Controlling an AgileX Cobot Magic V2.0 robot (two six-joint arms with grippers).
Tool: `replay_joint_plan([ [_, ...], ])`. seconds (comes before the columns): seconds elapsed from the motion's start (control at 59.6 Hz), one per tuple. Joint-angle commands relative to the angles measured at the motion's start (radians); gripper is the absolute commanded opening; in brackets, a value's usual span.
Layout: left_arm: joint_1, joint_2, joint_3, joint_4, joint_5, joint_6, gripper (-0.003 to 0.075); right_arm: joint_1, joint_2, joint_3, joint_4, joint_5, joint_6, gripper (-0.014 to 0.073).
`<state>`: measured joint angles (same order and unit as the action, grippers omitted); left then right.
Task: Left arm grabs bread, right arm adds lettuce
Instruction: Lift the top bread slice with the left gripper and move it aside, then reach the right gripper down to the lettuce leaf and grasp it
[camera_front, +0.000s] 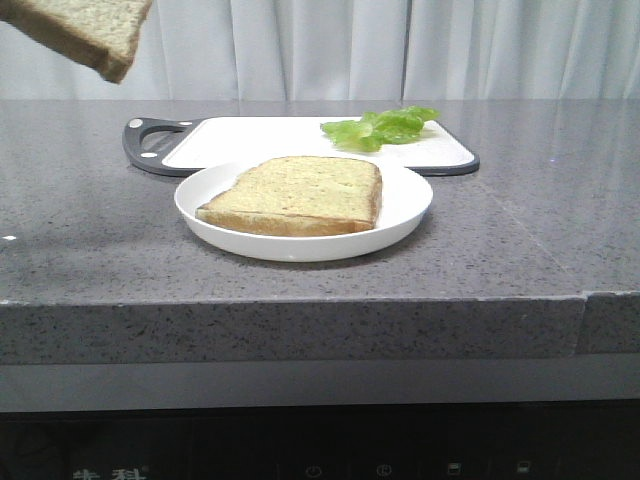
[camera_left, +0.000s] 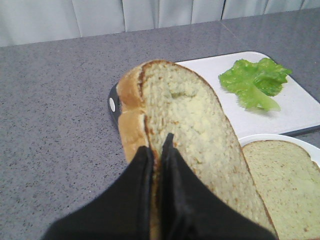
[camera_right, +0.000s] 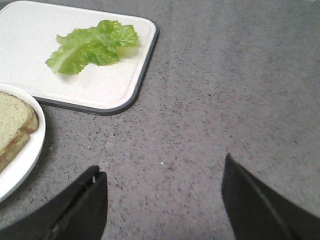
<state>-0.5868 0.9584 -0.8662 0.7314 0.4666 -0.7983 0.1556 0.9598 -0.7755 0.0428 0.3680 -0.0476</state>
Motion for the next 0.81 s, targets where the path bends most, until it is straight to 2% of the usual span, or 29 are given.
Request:
replay_joint_plan([
  [0.0,0.0,-0.037,-0.018,0.025,-0.064,-0.016,-0.0021,0.009,0.117,-0.118,-0.014,-0.083,-0.024,0.0504],
  [0.201,0.0,-0.053,-0.018,0.023,-0.064,-0.016,-0.0021,0.009,0.397,-0.363,-0.014,-0.039,-0.104,0.0504],
  [0.419,0.0,-0.051,-0.018,0.023,-0.064,-0.016,-0.0021,0.026,0.656,-0.671,0.024,0.149,-0.234,0.0504],
  [0.638,0.0,-0.051,-0.018,0.023,-0.064,-0.016,-0.0021,0.075,0.842,-0.909,0.115,0.235,-0.382,0.0504],
  [0.789,0.0,-0.051,-0.018,0.023,-0.064,-0.016,-0.0021,0.099,0.938,-1.03,0.116,0.253,-0.404,0.0504],
])
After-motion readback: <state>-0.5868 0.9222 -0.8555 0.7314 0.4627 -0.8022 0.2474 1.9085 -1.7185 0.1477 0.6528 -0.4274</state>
